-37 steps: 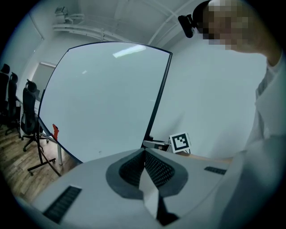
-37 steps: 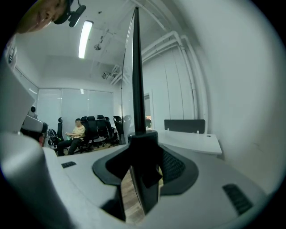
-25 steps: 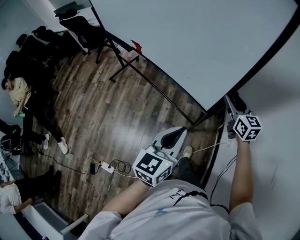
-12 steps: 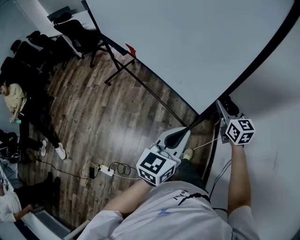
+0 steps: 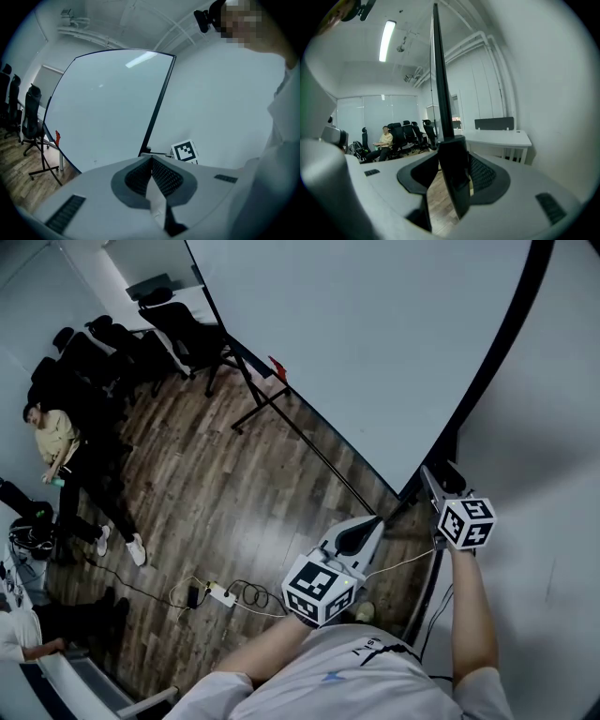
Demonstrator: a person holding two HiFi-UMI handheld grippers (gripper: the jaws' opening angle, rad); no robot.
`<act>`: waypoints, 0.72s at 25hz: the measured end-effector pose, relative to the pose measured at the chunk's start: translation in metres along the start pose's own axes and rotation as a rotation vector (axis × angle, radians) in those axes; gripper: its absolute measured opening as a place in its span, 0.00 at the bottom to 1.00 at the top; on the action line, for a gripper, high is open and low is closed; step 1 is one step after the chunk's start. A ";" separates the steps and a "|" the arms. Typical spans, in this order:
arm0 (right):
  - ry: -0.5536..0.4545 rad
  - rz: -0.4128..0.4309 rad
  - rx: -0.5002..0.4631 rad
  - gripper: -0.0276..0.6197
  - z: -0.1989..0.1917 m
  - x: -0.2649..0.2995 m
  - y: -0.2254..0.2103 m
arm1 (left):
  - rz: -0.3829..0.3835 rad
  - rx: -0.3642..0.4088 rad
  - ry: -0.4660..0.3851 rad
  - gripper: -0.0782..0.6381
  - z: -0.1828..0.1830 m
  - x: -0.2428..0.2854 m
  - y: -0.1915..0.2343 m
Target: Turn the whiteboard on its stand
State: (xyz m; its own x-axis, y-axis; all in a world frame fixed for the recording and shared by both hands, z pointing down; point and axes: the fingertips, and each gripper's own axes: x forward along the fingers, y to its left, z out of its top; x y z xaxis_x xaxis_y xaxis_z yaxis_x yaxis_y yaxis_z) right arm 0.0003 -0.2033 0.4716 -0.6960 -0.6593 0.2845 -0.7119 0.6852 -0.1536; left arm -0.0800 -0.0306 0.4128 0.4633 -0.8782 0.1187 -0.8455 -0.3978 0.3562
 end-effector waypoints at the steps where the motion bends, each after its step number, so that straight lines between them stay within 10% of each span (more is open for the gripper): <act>1: -0.001 0.004 0.006 0.34 0.000 -0.007 0.001 | 0.003 -0.001 0.003 0.13 -0.002 0.002 -0.006; 18: -0.130 0.215 -0.016 0.13 0.023 -0.108 0.089 | 0.025 0.027 -0.010 0.13 -0.016 0.015 -0.054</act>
State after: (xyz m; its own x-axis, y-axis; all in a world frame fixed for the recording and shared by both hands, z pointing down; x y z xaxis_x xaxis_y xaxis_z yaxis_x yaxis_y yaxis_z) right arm 0.0093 -0.0785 0.4051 -0.8380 -0.5317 0.1228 -0.5457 0.8179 -0.1822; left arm -0.0230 -0.0183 0.4100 0.4398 -0.8903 0.1182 -0.8635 -0.3830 0.3282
